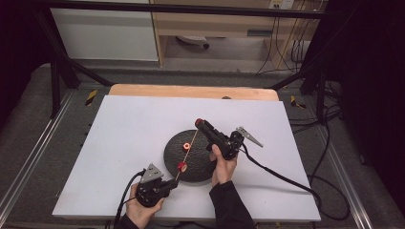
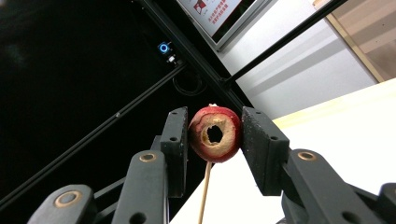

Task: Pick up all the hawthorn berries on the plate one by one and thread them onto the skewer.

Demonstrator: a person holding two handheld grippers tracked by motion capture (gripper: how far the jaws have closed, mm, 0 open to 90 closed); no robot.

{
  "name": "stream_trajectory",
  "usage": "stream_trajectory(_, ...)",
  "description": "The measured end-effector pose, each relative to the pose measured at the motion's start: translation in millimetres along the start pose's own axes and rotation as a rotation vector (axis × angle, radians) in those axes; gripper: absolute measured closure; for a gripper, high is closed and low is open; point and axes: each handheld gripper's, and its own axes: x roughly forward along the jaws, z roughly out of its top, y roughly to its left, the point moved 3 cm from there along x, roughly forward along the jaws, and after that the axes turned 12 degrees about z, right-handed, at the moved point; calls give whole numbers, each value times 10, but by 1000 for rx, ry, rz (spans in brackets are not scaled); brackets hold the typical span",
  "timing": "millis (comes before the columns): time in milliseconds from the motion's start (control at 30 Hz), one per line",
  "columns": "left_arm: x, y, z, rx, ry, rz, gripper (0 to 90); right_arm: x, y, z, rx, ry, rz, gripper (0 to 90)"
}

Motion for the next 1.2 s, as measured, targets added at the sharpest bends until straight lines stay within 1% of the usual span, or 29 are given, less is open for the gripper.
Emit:
stream_trajectory(100,4,-1,10,-23,-11,-2,887,2,-6,-28,0,6,2,629)
stream_trajectory(133,5,-3,16,-33,-15,-4,887,1,-2,-39,6,9,1,629)
stream_trajectory(233,10,-10,15,-49,-17,-9,887,-2,-6,-71,5,11,3,630)
stream_trajectory(333,17,-22,4,-52,-25,-9,887,-4,6,-73,3,11,7,630)
stream_trajectory(367,13,-25,6,-47,-30,-3,887,-5,9,-73,1,10,6,630)
stream_trajectory(467,9,-43,5,-66,-35,-2,887,-8,14,-64,-7,12,8,631)
stream_trajectory(500,7,-45,4,-66,-40,1,887,-8,13,-62,-12,10,10,633)
stream_trajectory(600,18,-81,-13,-91,-49,-6,887,-3,9,-66,-21,-9,10,635)
stream_trajectory(633,22,-85,-15,-94,-55,2,887,-2,8,-68,-21,-15,12,635)
stream_trajectory(700,32,-103,-25,-114,-55,1,887,-3,6,-72,-22,-20,15,636)
stream_trajectory(767,40,-125,-28,-119,-58,6,887,0,8,-73,-22,-24,15,637)
stream_trajectory(833,41,-139,-13,-126,-79,8,887,1,0,-85,-22,-17,15,637)
stream_trajectory(867,41,-151,1,-135,-91,9,887,1,1,-96,-17,-11,17,637)
stream_trajectory(900,41,-169,10,-149,-90,0,887,2,-1,-110,-14,-6,17,637)
stream_trajectory(967,53,-188,28,-146,-106,5,888,-3,0,-130,-9,-5,19,637)
stream_trajectory(1000,59,-206,31,-152,-104,1,887,-4,4,-136,-8,-1,19,637)
stream_trajectory(1033,66,-199,45,-151,-109,1,887,-6,8,-144,-4,8,20,637)
stream_trajectory(1067,67,-194,59,-163,-109,-3,887,-9,10,-155,-3,18,19,637)
stream_trajectory(1133,67,-166,106,-174,-108,-4,888,-18,17,-192,2,36,18,637)
stream_trajectory(1200,77,-149,150,-175,-103,-5,888,-26,22,-232,5,53,18,637)
